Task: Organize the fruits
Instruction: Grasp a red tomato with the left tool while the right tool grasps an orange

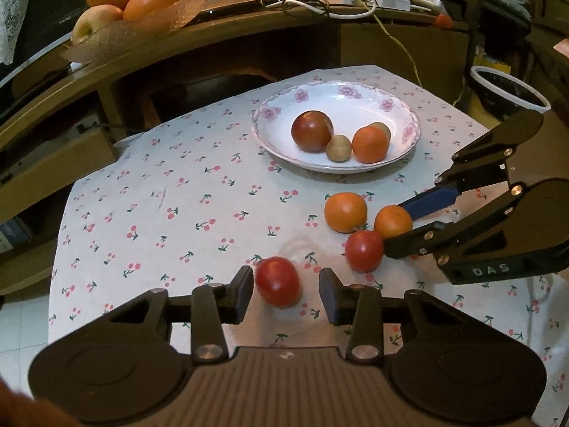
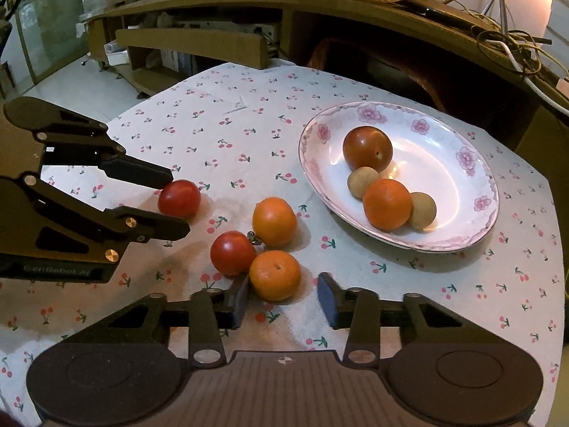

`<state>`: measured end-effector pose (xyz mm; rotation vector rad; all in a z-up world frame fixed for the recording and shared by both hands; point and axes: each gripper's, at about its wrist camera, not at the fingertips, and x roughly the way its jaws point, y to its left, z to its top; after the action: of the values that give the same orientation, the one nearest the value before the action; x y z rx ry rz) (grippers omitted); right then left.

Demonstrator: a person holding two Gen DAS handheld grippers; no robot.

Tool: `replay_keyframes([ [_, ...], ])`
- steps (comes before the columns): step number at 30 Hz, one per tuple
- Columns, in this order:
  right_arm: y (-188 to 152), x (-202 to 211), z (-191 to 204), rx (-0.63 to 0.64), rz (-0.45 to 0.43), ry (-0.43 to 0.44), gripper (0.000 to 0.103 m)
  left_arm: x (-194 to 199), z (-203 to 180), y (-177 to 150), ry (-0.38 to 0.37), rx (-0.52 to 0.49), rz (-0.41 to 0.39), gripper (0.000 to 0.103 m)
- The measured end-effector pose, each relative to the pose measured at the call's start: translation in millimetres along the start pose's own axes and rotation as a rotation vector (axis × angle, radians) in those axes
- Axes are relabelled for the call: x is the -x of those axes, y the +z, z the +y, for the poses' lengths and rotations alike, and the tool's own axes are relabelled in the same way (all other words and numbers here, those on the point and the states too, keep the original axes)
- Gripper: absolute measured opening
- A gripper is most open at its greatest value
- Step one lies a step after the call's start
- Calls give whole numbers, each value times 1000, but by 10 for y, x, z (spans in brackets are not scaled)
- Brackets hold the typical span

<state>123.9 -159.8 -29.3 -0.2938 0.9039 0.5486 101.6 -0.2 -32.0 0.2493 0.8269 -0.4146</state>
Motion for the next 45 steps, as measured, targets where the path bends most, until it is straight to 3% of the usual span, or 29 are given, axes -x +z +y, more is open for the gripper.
replay_keyframes([
  [14,1,-4,-27,-22,-1,7,31,-185,38,23,-27,63,35,44],
  [22,-1,-6,-31,-27,-9,1,31,-193,25,28,-18,68,32,34],
  [31,8,35,-42,-42,9,-7,30,-90,-4,-2,-25,50,32,34],
  [45,-477,575,262,-73,50,-62,30,347,-443,-279,-92,-16,57,34],
])
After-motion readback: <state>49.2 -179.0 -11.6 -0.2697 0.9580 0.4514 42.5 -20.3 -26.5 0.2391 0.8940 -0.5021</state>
